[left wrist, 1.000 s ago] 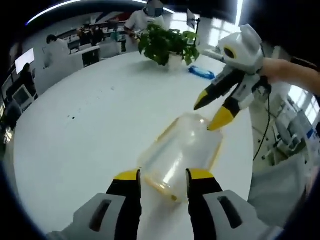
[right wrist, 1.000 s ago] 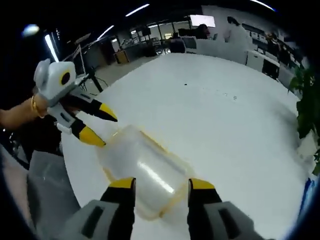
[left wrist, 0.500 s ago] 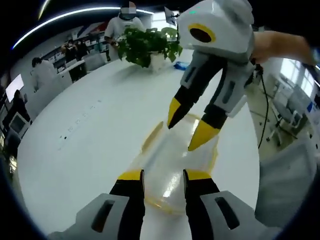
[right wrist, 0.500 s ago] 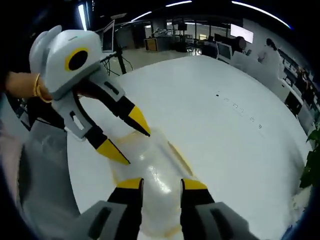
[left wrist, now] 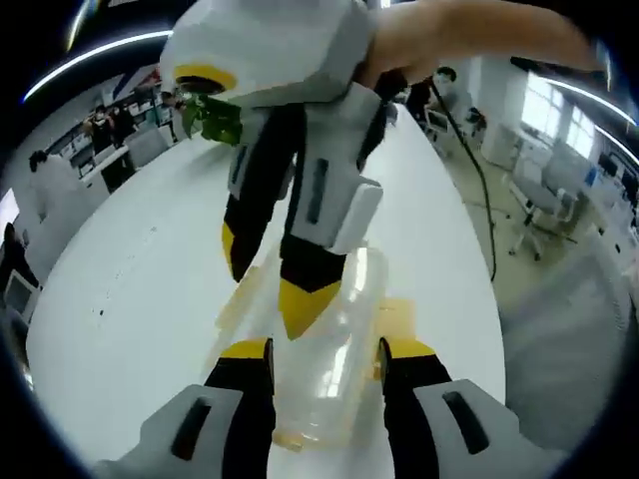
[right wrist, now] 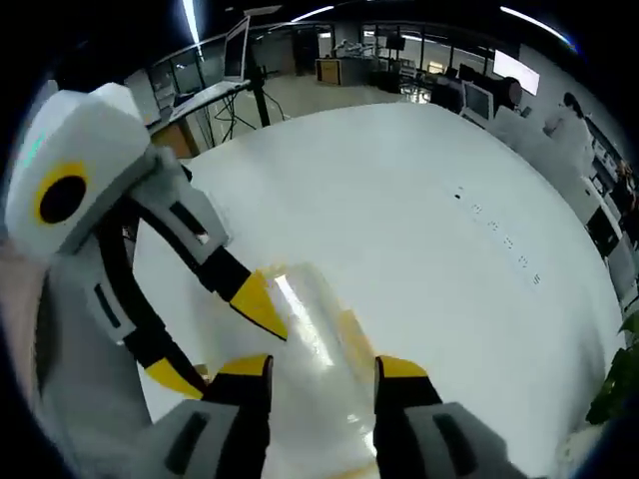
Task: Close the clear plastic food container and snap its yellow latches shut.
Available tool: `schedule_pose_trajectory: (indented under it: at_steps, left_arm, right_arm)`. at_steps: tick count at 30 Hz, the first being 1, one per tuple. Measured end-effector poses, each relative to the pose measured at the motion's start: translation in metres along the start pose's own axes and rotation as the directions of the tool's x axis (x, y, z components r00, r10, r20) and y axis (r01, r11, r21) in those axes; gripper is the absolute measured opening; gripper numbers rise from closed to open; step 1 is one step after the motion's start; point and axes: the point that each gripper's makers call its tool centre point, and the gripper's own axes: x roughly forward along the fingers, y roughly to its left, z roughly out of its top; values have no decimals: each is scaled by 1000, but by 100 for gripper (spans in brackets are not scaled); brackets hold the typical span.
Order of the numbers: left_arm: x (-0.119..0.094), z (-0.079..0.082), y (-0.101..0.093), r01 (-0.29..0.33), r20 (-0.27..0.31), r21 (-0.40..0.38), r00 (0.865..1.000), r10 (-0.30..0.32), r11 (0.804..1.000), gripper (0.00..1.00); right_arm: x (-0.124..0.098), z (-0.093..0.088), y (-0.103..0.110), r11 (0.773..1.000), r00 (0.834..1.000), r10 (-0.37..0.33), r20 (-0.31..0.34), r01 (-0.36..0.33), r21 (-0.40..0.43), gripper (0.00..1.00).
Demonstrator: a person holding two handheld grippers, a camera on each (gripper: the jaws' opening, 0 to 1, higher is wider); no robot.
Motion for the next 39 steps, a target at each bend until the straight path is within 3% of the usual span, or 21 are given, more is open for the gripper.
schedule_pose_trajectory:
  at_steps: [5,6,8,15,20,25,36,39]
  left_arm:
    - [7,-6,-2,-2,-38,126,999,7,992,43]
    - [10,-2,1,-38,-10,190,999,41,981,44]
    - [11,-5,-1,-44,-22,217,999,50,975,44]
    - [13,-6,0,-63,9,177,998,63,982,43]
    - [13,-5,2,-64,-10,133,998,66,989,43]
    - [13,-6,2,-63,-20,118,998,66,991,42]
    - [13,-7,1,-71,-24,126,997,75,989,42]
    - [14,-7,0,-91,-4,145,996,92,985,42]
  right_arm:
    - [6,4,0,998,997,58,-44,-60,-35,40]
    - [8,4,-2,997,996,66,-61,-69,-44,40]
    - [9,5,-3,994,993,85,-77,-90,-63,41]
    - [12,0,-2,983,972,167,-166,-177,-47,42]
    - [14,-2,0,976,954,196,-228,-212,-47,42]
    - [15,-4,0,970,948,225,-226,-239,-36,41]
    - [18,-5,4,938,892,315,-324,-345,-39,40]
    - [17,-7,6,942,897,303,-323,-334,-44,41]
